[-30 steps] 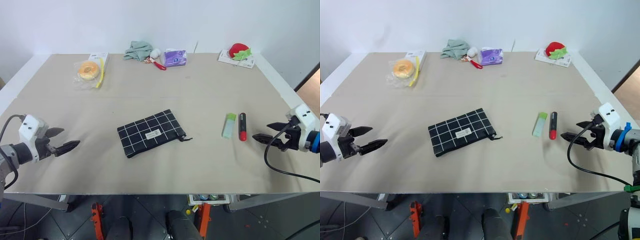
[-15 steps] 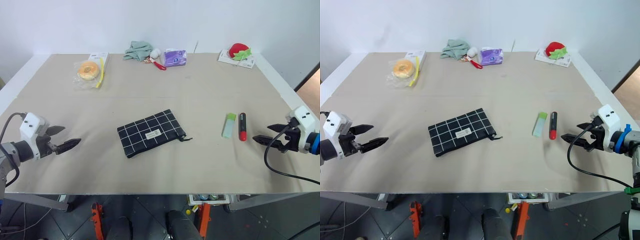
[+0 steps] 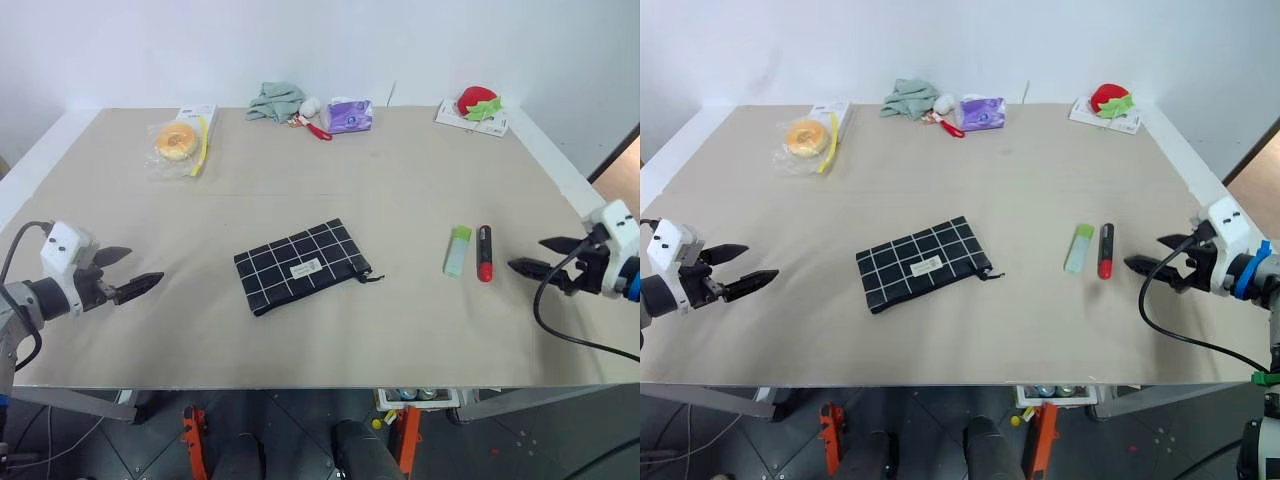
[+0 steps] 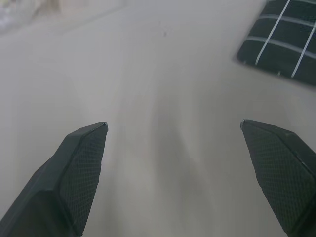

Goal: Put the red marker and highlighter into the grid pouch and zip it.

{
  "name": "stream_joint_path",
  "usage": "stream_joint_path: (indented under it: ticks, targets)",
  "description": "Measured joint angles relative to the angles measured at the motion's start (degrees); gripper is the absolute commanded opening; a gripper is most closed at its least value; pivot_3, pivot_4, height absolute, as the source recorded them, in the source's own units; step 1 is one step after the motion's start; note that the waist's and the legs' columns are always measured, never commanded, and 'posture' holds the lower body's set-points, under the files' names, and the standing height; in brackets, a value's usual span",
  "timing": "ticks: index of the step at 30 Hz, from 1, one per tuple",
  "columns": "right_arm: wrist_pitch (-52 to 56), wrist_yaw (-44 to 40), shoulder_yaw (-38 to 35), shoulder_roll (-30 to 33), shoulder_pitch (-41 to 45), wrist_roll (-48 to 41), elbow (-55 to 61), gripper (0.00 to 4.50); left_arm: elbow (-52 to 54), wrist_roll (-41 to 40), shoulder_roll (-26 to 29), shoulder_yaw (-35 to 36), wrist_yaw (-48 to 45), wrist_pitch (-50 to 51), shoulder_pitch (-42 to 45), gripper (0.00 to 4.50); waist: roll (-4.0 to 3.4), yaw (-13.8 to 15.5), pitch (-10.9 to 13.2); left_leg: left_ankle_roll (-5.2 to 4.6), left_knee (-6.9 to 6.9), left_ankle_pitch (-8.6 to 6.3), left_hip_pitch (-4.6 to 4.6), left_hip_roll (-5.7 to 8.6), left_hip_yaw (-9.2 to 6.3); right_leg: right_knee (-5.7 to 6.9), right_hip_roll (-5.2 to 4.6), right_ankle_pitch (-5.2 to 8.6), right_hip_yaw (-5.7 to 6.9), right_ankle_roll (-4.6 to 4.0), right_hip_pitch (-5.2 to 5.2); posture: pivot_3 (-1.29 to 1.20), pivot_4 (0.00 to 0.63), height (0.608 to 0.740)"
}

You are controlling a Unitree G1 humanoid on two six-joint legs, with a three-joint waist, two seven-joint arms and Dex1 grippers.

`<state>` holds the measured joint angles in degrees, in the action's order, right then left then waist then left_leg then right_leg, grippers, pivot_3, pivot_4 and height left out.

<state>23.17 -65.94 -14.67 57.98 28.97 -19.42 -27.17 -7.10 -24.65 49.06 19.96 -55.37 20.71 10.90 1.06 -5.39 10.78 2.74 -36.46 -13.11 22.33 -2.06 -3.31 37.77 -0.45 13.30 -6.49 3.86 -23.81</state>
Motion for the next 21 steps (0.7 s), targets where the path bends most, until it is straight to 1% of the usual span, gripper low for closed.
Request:
stream_joint_path:
  ticks: [2,3,4,5,7,9,10,11,12,14,15,16,17,21]
  targets:
    - [3.0,0.3,-1.5,-1.9,0.0,-3.5,5.5,3.65,0.0,0.0,-0.7,0.0,0.2,-1.1,0.3,4.50,0.00,-0.1,0.0,0.00,0.00,0.00,-0.01,-0.05,-0.01,0.02,0.05,0.00,0.00,-0.01,0.01,0.00,0.150,0.734]
    - [5.4,1.3,-2.1,-3.6,-0.1,-5.7,9.6,3.20,0.0,0.1,-1.2,0.0,0.6,-2.2,0.4,4.50,0.01,-0.1,0.0,0.00,0.00,0.00,0.00,-0.06,-0.02,0.05,0.07,0.00,0.00,-0.01,0.00,0.00,0.150,0.734]
    - [7.6,2.5,-2.2,-5.4,-0.3,-7.6,13.7,2.66,0.0,0.4,-1.8,0.0,1.0,-3.2,0.8,4.50,0.01,-0.1,0.0,0.00,-0.01,0.00,0.00,-0.06,-0.04,0.08,0.08,0.00,0.00,-0.01,-0.01,0.00,0.150,0.734]
    - [9.4,3.7,-2.1,-7.3,-0.3,-9.2,17.3,2.23,0.0,0.5,-2.5,0.0,1.2,-4.0,1.4,4.50,0.01,0.0,0.0,0.00,-0.02,0.00,0.00,-0.06,-0.06,0.11,0.09,0.00,0.01,-0.01,-0.01,0.00,0.150,0.734]
    - [13.4,7.7,-1.3,-12.2,-0.3,-12.3,24.7,1.05,0.2,1.3,-3.3,-0.7,1.2,-6.7,1.9,4.50,0.01,0.1,0.0,0.00,-0.04,0.00,0.00,-0.05,-0.07,0.14,0.09,0.00,0.00,-0.01,-0.01,0.00,0.150,0.734]
    - [16.0,11.2,0.5,-15.4,-0.3,-13.5,29.0,0.03,0.3,2.6,-3.7,-2.2,1.1,-9.4,2.1,4.50,0.01,0.3,0.0,0.01,-0.05,0.00,0.06,-0.03,-0.07,0.14,0.07,0.00,0.00,-0.01,-0.04,0.00,0.150,0.734]
    - [16.6,13.1,1.9,-16.8,-0.2,-13.1,30.5,0.03,0.0,3.8,-4.1,-2.9,1.2,-11.3,2.5,4.50,0.02,0.4,0.0,0.00,-0.05,0.00,0.09,-0.03,-0.07,0.14,0.07,0.00,0.00,-0.01,-0.07,0.00,0.150,0.734]
    - [17.0,16.8,4.5,-20.4,0.5,-11.7,31.7,0.03,-0.9,6.1,-4.9,-4.6,1.4,-15.1,3.5,4.50,0.14,0.6,-0.1,0.00,-0.06,0.00,0.07,-0.03,-0.07,0.14,0.08,-0.01,0.01,-0.03,-0.07,0.00,0.150,0.734]
    - [17.1,18.0,6.0,-22.0,0.7,-11.1,32.0,0.03,-0.9,6.8,-5.4,-5.6,1.4,-16.5,4.1,4.50,0.18,0.7,-0.1,0.01,-0.06,0.01,0.08,-0.05,-0.07,0.15,0.10,-0.03,0.01,-0.05,-0.08,0.00,0.150,0.734]
    - [17.9,23.1,11.1,-28.2,0.7,-8.8,32.6,0.03,-1.9,11.2,-6.6,-9.8,1.1,-24.4,5.6,4.50,0.22,0.8,-0.1,0.02,-0.05,0.02,0.10,-0.04,-0.07,0.16,0.10,-0.04,0.01,-0.07,-0.12,0.00,0.150,0.734]
    - [18.1,24.9,14.9,-30.1,0.4,-7.3,32.6,0.03,-3.1,13.4,-7.5,-11.9,1.0,-28.9,6.6,4.50,0.21,0.9,-0.1,0.03,-0.05,0.03,0.20,-0.02,-0.07,0.18,0.08,-0.07,-0.01,-0.12,-0.21,0.00,0.150,0.734]
    - [18.1,25.3,15.9,-30.4,0.2,-6.8,32.6,0.03,-3.4,13.8,-7.6,-12.4,1.0,-30.1,6.8,4.50,0.21,1.0,-0.1,0.03,-0.05,0.03,0.22,-0.02,-0.07,0.19,0.08,-0.16,-0.01,-0.26,-0.23,0.00,0.150,0.734]
    - [17.1,27.1,18.2,-31.3,-0.5,-4.1,32.3,0.03,-5.5,15.9,-7.9,-14.0,1.0,-35.0,7.5,4.50,0.24,1.0,-0.2,0.03,-0.05,0.02,0.27,-0.02,-0.07,0.19,0.07,-0.24,-0.01,-0.40,-0.27,0.00,0.150,0.734]
    - [13.2,31.3,23.0,-33.8,-1.3,2.7,27.7,0.03,-11.7,22.8,-8.1,-18.4,2.1,-49.9,9.4,4.50,0.30,1.1,-0.2,0.03,-0.03,0.01,0.31,0.01,-0.06,0.18,0.04,-0.21,-0.01,-0.41,-0.32,0.00,0.150,0.734]
